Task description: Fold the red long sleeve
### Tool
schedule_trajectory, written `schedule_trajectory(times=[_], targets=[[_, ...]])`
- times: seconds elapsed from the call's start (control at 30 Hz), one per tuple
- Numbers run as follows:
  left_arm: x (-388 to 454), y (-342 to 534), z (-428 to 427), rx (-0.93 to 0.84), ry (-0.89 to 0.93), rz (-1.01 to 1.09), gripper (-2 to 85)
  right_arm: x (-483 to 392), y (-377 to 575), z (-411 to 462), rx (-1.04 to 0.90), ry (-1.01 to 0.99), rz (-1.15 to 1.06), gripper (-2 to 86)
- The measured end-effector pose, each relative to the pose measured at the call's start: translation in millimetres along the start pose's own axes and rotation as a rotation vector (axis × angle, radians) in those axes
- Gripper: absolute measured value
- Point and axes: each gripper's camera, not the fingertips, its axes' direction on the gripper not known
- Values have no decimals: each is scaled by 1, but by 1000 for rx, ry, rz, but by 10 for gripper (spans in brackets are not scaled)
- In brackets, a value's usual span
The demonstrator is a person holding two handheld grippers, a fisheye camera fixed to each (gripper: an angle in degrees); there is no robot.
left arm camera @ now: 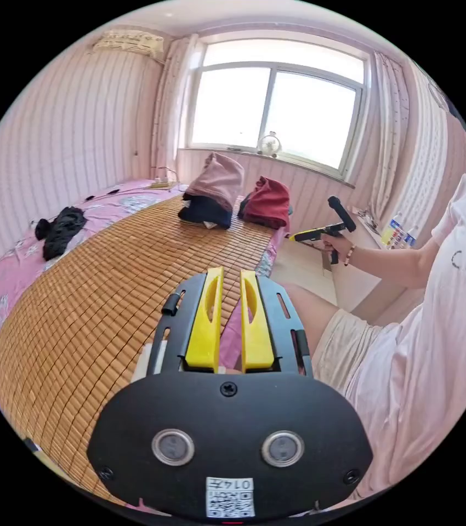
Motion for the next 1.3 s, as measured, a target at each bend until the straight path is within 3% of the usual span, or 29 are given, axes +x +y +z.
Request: schedule_trajectory(times=[0.23,0.33,0.43,0.47,0.5,0.57,0.63,0.73,0.9,1.03,1.1,1.17,1.3], targets=[[45,-101,173,-112,165,318,120,123,-19,2,184,-97,173,152],[59,-136,244,-134,208,372,136,182,-26,13,271,-45,320,185],[74,-161,306,-148,220,366,142,230,-38,38,237,-18,407,189],[77,-165,317,-155,225,364,142,249,-42,51,193,-82,445,171],[84,-171,337,-170,227,365,143,268,-45,61,124,-268,494,140],[95,-179,358,-182,221,372,143,282,-42,57,139,-438,509,88],[106,-186,368,-169,218,392,145,271,-38,36,202,-374,427,68],[109,-191,363,-150,199,377,151,240,-34,-8,264,-360,271,54],[98,-183,325,-77,117,256,157,167,-32,-91,368,-623,33,45],[80,-162,260,0,40,169,156,98,-38,-132,355,-733,-128,36],[69,-143,225,7,11,120,149,50,-43,-138,318,-880,-196,31],[58,-121,184,22,-89,85,137,3,-44,-138,287,-1032,-286,30],[23,-88,55,146,-382,33,32,-98,-52,-152,355,-1258,-421,34]])
